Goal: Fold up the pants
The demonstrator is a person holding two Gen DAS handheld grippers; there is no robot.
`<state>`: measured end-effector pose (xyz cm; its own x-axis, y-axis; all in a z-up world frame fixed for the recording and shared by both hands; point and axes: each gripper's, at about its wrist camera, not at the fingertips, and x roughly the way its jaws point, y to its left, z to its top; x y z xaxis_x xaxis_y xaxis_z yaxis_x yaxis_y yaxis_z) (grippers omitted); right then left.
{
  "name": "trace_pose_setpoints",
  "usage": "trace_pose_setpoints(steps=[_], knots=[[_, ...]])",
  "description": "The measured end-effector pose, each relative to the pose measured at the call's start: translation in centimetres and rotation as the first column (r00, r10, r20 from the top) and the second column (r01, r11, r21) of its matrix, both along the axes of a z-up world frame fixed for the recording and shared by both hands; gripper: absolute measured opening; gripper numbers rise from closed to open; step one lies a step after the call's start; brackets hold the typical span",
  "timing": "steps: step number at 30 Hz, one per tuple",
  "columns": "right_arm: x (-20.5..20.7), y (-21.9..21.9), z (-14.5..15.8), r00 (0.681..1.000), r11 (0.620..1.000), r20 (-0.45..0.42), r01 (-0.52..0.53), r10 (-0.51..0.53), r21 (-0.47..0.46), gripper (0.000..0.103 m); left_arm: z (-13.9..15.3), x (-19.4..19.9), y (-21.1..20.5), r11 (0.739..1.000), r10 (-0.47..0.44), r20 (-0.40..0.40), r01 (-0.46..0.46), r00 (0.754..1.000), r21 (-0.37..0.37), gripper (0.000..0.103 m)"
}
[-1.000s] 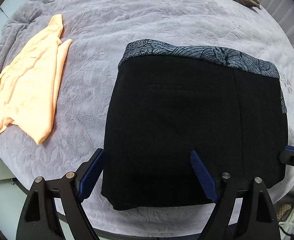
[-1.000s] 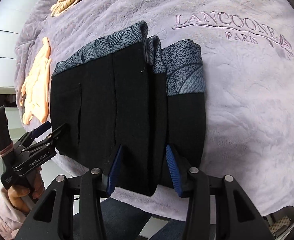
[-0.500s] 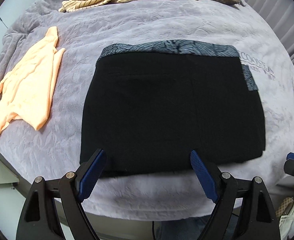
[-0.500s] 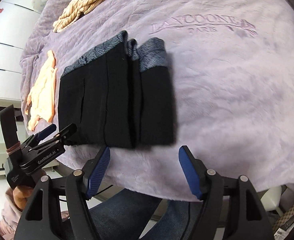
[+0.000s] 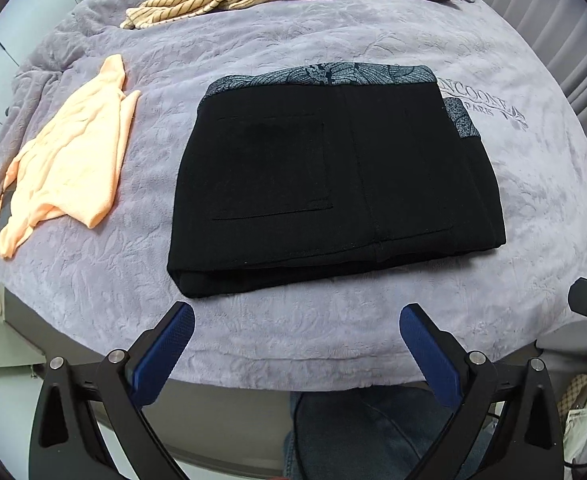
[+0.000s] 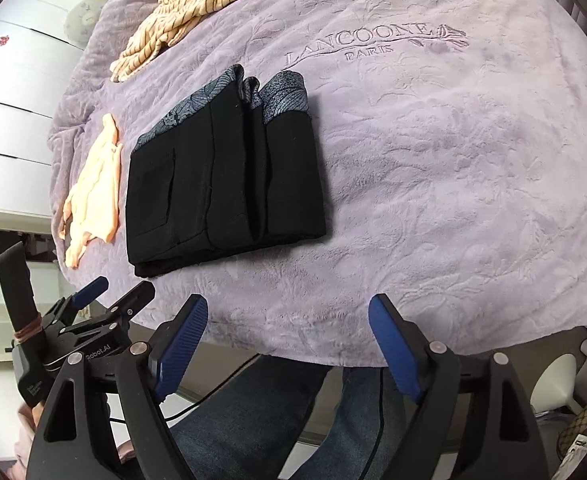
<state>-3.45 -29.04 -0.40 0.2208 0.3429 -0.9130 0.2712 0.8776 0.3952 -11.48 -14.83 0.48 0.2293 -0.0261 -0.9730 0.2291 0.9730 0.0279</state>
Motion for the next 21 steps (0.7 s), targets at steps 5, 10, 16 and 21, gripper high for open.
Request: trace_pose_setpoints(steps=[5, 10, 16, 21], knots=[[-0.2, 1.5, 1.0, 0.999, 0.998, -0.006, -0.051, 0.051, -0.047, 0.088, 1.8, 1.7, 1.8, 1.0, -0.003, 0.03, 0.003, 1.0, -0.013, 0.103], [0.6, 4.3, 0.5, 0.995, 0.99, -0.032, -0.098, 0.095, -0.101, 0.088, 2.8, 3.0, 4.2, 1.0, -0.005, 0.018, 0.005, 1.0, 0.0, 0.103], [3.4, 7.2, -0.7, 0.995, 0.991, -0.082, -0.07, 0.061, -0.113, 0.088, 2.9, 5.3, 7.2, 0.999, 0.03, -0.018, -0.031, 0.999, -0.045, 0.103], [5.7, 7.8, -0.4, 0.996, 0.989, -0.086, -0.017, 0.004, -0.146, 0.088, 1.7, 6.9, 7.9, 1.0, -0.012, -0.003, 0.012, 1.0, 0.003, 0.103]])
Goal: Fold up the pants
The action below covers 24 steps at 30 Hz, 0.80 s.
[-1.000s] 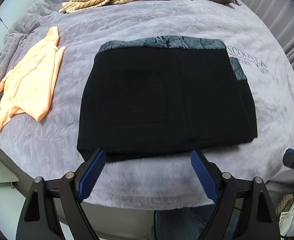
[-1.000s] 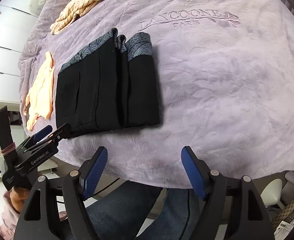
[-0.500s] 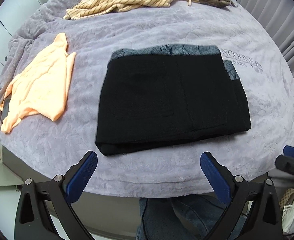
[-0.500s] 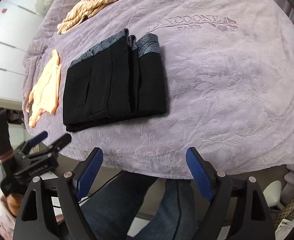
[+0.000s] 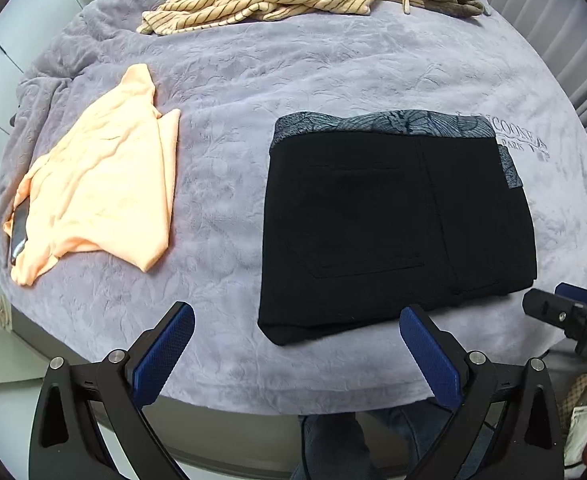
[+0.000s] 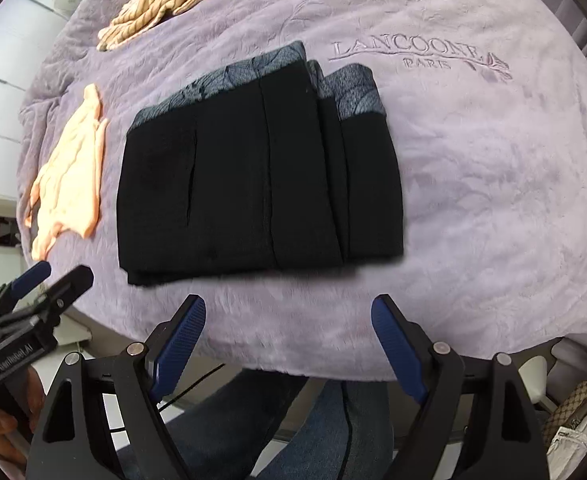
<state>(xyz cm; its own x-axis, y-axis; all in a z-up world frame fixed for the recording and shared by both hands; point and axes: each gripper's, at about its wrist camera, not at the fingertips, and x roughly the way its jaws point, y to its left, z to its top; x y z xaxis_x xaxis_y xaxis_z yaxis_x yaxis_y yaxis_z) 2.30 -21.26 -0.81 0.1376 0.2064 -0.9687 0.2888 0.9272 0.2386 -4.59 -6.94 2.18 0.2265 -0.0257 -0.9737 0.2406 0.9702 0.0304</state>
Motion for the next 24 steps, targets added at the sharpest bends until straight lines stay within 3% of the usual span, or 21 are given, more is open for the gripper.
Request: trace_pose_setpoints(steps=[7, 13, 15, 17, 19, 24], knots=[[2.0, 0.2, 0.1, 0.998, 0.997, -0.013, 0.059, -0.06, -0.054, 0.088, -2.4, 1.9, 1.1, 1.0, -0.004, -0.061, 0.003, 0.998, -0.01, 0.103], [5.4, -0.3, 0.4, 0.998, 0.987, 0.008, 0.056, -0.055, -0.148, 0.088, -4.1, 2.2, 1.0, 0.999, -0.013, -0.104, 0.016, 0.995, 0.028, 0.103], [6.7, -0.1, -0.8, 1.0, 0.977, -0.017, 0.017, -0.021, -0.212, 0.088, -4.2, 2.2, 0.9, 0.999, -0.004, -0.106, 0.007, 0.994, 0.034, 0.103], [7.3, 0.0, -3.5, 0.995, 0.953, -0.096, -0.053, 0.026, -0.299, 0.088, -4.0, 2.1, 0.9, 0.999, 0.016, -0.106, -0.013, 0.994, 0.034, 0.103], [6.6, -0.7, -5.8, 0.991, 0.958, -0.128, -0.081, 0.047, -0.274, 0.088, -3.8, 2.0, 0.9, 0.998, 0.046, -0.099, -0.043, 0.994, 0.034, 0.103], [4.3, -3.1, -5.8, 0.99, 0.992, -0.137, -0.056, 0.04, -0.111, 0.094, -3.9, 2.2, 0.3, 0.991, 0.132, -0.121, -0.13, 0.984, 0.026, 0.103]])
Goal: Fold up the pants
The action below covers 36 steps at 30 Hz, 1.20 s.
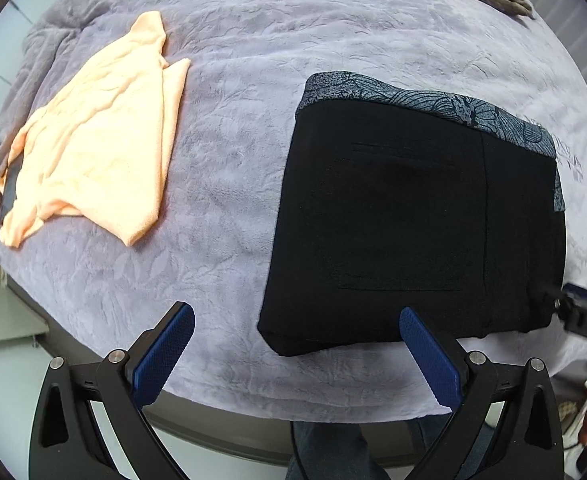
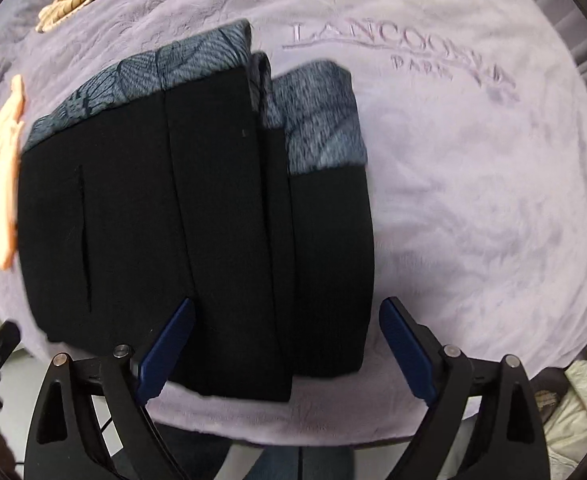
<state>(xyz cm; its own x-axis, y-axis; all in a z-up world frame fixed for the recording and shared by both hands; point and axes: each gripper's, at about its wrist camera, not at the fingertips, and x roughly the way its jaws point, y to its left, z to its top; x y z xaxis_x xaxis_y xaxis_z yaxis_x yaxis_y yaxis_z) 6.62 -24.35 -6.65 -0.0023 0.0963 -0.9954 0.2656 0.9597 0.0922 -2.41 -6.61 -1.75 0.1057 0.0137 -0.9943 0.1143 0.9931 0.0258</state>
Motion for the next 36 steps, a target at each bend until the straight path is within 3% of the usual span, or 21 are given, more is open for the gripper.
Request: trace_pose_setpoints(steps=[2, 7, 17, 36], knots=[[-0.6, -0.4, 0.5, 1.0, 0.999, -0.005, -0.014, 0.014, 0.034, 0.094, -0.2, 0.0, -0.8, 1.0, -0.003, -0.001, 0.003, 1.0, 0.0, 0.103], [-1.0, -1.4, 2.5, 0.999, 0.999, -0.009, -0.048, 0.048, 0.012, 0.094, -0.9, 0.0, -3.1, 0.999, -0.047, -0.013, 0.047, 0.999, -0.004, 0.103], [-0.7, -2.0, 5.6, 0.998, 0.998, 0.052, -0.032, 0.029, 0.052, 0.094, -0.9, 0.2, -4.9, 0.996, -0.085, 0.006, 0.085, 0.996, -0.008, 0.103], [-0.1, -0.9, 4.6, 0.999, 0.998, 0.024, -0.044, 0.043, 0.045, 0.094, -0.2, -0.3, -4.8, 0.996, -0.084, 0.026, 0.084, 0.996, 0.002, 0.103]])
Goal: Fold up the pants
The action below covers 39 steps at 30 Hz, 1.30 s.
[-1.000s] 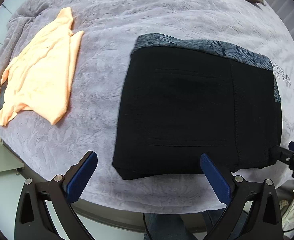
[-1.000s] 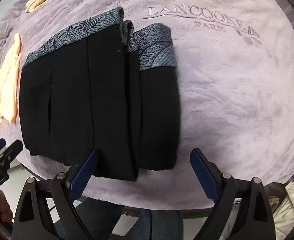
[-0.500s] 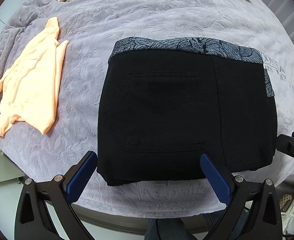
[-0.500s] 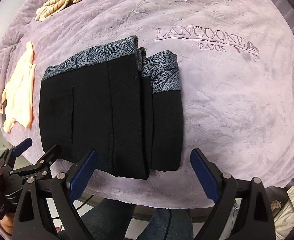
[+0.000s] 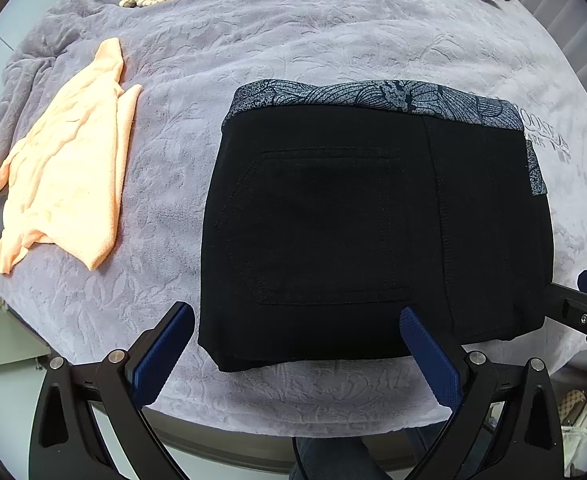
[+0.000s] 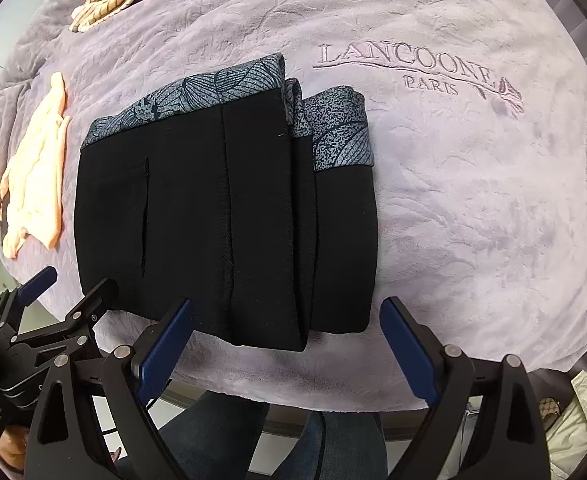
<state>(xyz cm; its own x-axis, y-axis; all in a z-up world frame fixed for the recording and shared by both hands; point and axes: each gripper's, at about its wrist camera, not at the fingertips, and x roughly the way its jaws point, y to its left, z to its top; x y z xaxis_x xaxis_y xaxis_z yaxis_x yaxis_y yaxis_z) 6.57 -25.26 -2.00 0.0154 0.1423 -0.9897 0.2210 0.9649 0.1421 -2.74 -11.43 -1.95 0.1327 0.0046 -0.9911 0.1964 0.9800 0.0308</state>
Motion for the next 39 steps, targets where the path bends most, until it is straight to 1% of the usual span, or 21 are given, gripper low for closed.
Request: trace_pose_setpoints(steps=[23, 39], knots=[[-0.7, 1.4, -0.1, 1.0, 1.0, 0.007, -0.016, 0.016, -0.019, 0.094, -0.1, -0.1, 1.1, 1.0, 0.0, -0.006, 0.0, 1.0, -0.004, 0.103], [-1.1, 1.0, -0.1, 1.0, 1.0, 0.009, -0.004, 0.004, -0.012, 0.094, -0.2, -0.3, 1.1, 1.0, -0.006, -0.001, 0.006, 1.0, -0.001, 0.103]])
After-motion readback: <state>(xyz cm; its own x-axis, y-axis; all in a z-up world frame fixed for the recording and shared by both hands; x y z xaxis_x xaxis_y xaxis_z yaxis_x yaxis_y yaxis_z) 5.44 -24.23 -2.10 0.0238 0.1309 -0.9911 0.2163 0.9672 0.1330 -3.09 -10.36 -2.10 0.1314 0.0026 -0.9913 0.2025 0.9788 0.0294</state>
